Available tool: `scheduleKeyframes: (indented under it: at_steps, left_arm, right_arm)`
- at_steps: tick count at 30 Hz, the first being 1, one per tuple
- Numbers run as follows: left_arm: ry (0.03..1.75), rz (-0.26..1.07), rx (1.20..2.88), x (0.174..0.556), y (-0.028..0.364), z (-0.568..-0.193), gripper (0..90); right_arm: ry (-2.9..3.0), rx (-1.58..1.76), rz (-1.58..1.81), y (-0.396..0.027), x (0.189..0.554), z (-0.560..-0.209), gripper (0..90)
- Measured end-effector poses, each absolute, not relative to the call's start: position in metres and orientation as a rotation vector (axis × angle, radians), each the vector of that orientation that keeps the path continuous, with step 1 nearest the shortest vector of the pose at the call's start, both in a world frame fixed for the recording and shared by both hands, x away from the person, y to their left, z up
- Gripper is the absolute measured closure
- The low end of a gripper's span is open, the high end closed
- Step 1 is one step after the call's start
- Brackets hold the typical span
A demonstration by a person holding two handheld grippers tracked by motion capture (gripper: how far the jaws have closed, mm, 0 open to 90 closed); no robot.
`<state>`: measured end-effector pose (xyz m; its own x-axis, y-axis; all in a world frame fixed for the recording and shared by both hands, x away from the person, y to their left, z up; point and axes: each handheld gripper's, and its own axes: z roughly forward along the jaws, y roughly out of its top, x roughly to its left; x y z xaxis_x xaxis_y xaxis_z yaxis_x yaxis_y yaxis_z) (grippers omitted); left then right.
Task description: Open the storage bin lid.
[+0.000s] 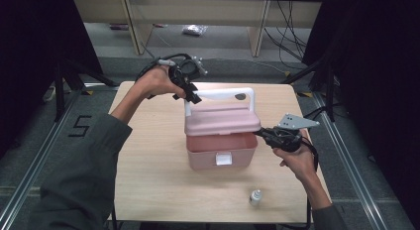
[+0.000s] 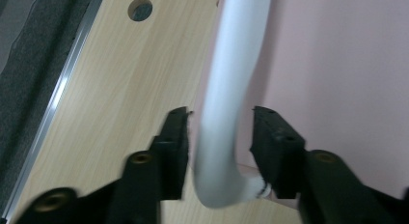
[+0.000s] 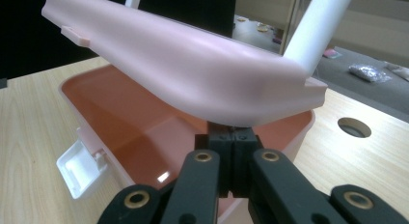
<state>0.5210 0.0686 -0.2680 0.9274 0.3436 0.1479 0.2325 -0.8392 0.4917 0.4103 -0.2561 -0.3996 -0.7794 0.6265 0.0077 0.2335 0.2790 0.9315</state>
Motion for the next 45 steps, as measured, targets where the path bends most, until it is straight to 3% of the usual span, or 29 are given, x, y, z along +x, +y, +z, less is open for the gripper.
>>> scheduleKeyframes:
  at_steps: [4, 11, 20, 30, 45]
  left_arm:
    - [0.468, 0.36, 2.534, 0.517, 0.082, -0.263, 40.1]
    - [0.578, 0.407, 2.435, 0.504, 0.117, -0.264, 33.9]
    - [0.714, 0.413, 2.339, 0.495, 0.148, -0.284, 31.0]
    - [0.807, 0.31, 2.26, 0.475, 0.164, -0.326, 29.4]
    - [0.869, 0.193, 2.133, 0.445, 0.153, -0.369, 29.3]
  right_arm:
    - [2.17, 0.772, 1.508, -0.255, 0.411, -0.398, 90.0]
    - [2.166, 0.766, 1.515, -0.255, 0.415, -0.395, 90.0]
    - [2.18, 0.758, 1.514, -0.254, 0.417, -0.393, 90.0]
    - [2.156, 0.763, 1.513, -0.251, 0.416, -0.389, 90.0]
    - [2.172, 0.772, 1.521, -0.246, 0.419, -0.381, 90.0]
